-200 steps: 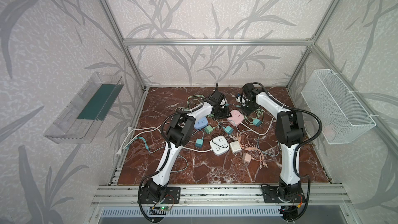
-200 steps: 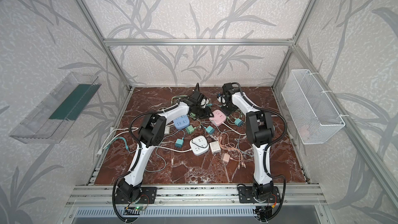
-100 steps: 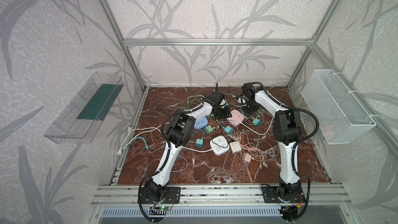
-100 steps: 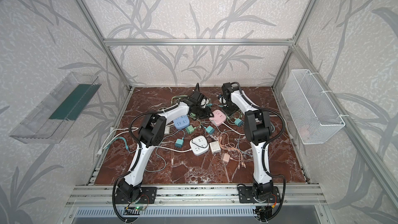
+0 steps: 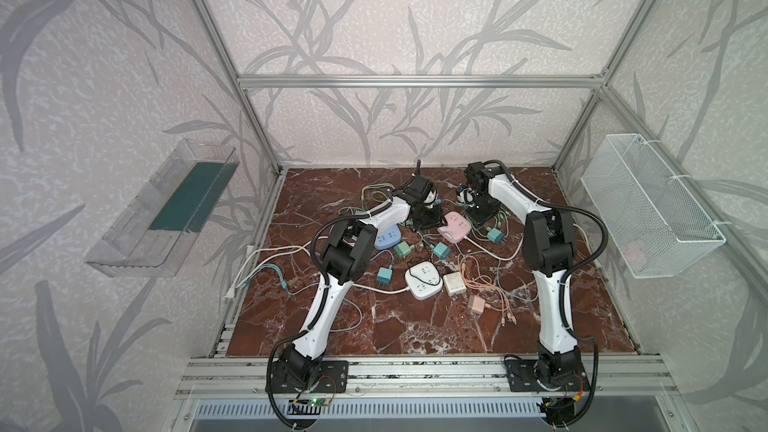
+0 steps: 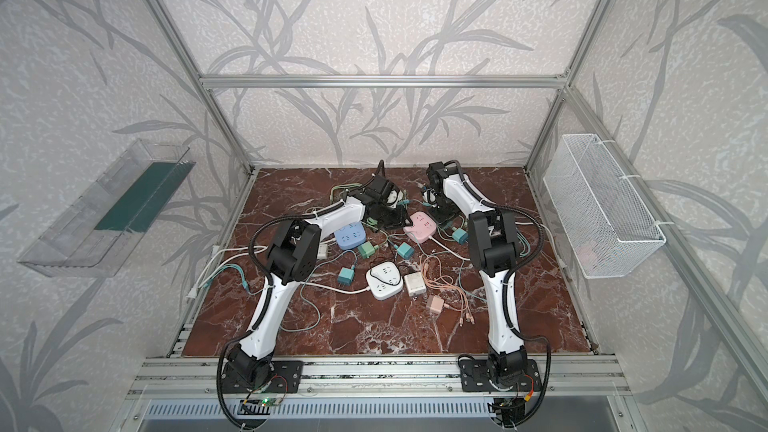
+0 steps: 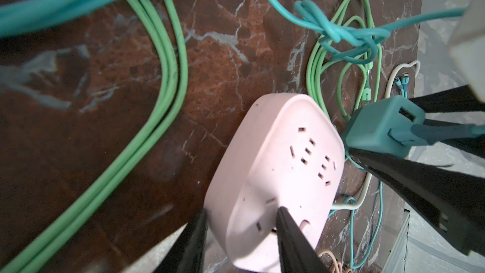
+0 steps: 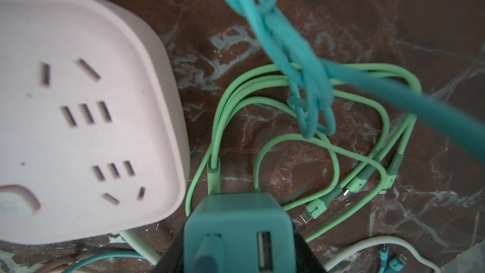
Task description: Pull the plug off the socket
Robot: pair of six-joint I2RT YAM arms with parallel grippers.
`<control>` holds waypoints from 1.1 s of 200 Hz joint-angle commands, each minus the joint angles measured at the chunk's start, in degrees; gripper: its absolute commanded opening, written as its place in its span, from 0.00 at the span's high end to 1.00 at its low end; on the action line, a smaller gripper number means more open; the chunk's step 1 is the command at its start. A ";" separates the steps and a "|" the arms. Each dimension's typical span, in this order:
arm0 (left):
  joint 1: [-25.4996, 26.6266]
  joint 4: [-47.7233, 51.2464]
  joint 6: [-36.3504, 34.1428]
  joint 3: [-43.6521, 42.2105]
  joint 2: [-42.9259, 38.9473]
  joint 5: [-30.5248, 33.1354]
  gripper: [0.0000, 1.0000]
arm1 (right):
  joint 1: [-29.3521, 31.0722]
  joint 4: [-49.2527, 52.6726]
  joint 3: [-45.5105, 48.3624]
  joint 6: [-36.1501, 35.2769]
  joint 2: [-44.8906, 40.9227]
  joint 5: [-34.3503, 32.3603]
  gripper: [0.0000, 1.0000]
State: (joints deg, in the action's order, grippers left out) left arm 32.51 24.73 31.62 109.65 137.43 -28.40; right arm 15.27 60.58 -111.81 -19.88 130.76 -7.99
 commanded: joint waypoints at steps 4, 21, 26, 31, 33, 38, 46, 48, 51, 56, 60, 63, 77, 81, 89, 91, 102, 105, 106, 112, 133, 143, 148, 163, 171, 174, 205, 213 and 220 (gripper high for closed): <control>0.94 4.89 -0.27 -2.67 1.45 3.22 0.56 | -0.06 2.34 -1.57 1.22 1.82 0.34 0.68; 0.90 4.94 -0.32 -2.65 1.36 3.23 0.56 | -0.06 2.33 -1.86 1.59 2.30 0.60 0.67; 0.88 4.97 -0.26 -2.64 1.31 3.17 0.56 | -0.11 2.40 -2.00 1.71 2.53 0.69 0.66; 0.89 4.89 -0.27 -2.68 1.27 3.18 0.56 | -0.02 2.57 -2.16 1.80 2.67 0.80 0.66; 0.86 4.89 -0.31 -2.68 1.31 3.22 0.56 | -0.01 2.55 -2.18 1.85 2.73 0.85 0.65; 0.91 5.01 -0.26 -2.67 1.27 3.12 0.56 | -0.06 2.69 -2.46 1.92 2.98 1.00 0.64; 0.88 5.05 -0.41 -2.68 1.29 3.09 0.56 | -0.06 2.88 -2.72 2.01 3.26 1.05 0.63; 0.88 5.06 -0.35 -2.68 1.21 3.14 0.56 | -0.06 3.01 -2.78 1.99 3.29 1.05 0.63; 0.84 5.06 -0.36 -2.68 1.29 3.14 0.56 | -0.02 3.05 -2.93 2.06 3.33 1.05 0.62; 0.93 5.13 -0.41 -2.65 1.27 3.10 0.56 | -0.02 3.12 -3.10 2.12 3.52 1.12 0.61; 0.93 5.12 -0.40 -2.71 1.30 3.10 0.56 | -0.04 3.18 -3.23 2.19 3.53 1.13 0.60; 0.94 5.15 -0.36 -2.69 1.27 3.09 0.56 | -0.06 3.23 -3.31 2.25 3.54 1.18 0.59; 0.86 5.13 -0.34 -2.71 1.35 3.15 0.56 | -0.05 3.23 -3.59 2.42 3.56 1.36 0.51; 0.89 5.11 -0.41 -2.71 1.28 3.16 0.56 | -0.06 3.22 -3.66 2.54 3.54 1.31 0.49; 0.89 5.15 -0.40 -2.68 1.30 3.10 0.56 | -0.06 3.10 -3.77 2.74 3.30 1.31 0.46; 0.89 5.15 -0.41 -2.66 1.34 3.16 0.56 | -0.02 3.09 -3.77 2.76 3.24 1.31 0.46; 0.89 5.15 -0.41 -2.64 1.19 3.10 0.56 | -0.02 2.63 -3.77 3.02 2.79 1.69 0.44; 0.92 5.20 -0.41 -2.64 1.14 3.09 0.56 | -0.09 2.59 -3.77 3.09 2.67 1.79 0.44; 0.95 5.26 -0.37 -2.66 1.16 3.09 0.56 | -0.08 2.56 -3.77 3.14 2.62 1.85 0.43; 0.88 5.24 -0.41 -2.62 1.18 3.16 0.56 | -0.15 2.25 -3.77 3.35 2.42 2.21 0.42; 0.89 5.33 -0.49 -2.74 1.01 3.18 0.56 | -0.15 1.94 -3.92 4.01 1.57 3.14 0.39; 0.83 5.37 -0.55 -2.80 0.97 3.31 0.56 | -0.24 2.05 -4.08 4.31 1.21 3.29 0.39; 0.88 5.30 -0.59 -2.86 0.87 3.34 0.56 | -0.21 2.02 -4.19 4.48 1.06 3.33 0.38; 0.85 5.42 -0.66 -2.94 0.74 3.42 0.56 | -0.40 1.92 -4.39 5.09 0.18 3.88 0.37; 0.86 5.41 -0.67 -2.90 0.61 3.42 0.56 | -0.58 1.87 -4.47 5.49 -0.34 4.18 0.37; 0.81 5.41 -0.63 -2.90 0.63 3.44 0.56 | -0.65 1.75 -4.47 5.68 -0.55 4.25 0.37; 0.82 5.42 -0.59 -2.83 0.45 3.46 0.56 | -1.76 0.96 -4.21 6.59 -2.76 5.68 0.36; 0.87 5.38 -0.59 -2.73 0.39 3.44 0.56 | -2.13 0.82 -4.21 6.61 -3.00 5.79 0.36; 0.85 5.32 -0.54 -2.73 0.52 3.44 0.56 | -2.42 0.73 -4.21 6.55 -3.01 5.79 0.36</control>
State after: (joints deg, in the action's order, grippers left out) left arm 32.56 24.36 31.62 109.32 137.29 -28.25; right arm 13.76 61.45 -114.61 -14.41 131.76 -3.97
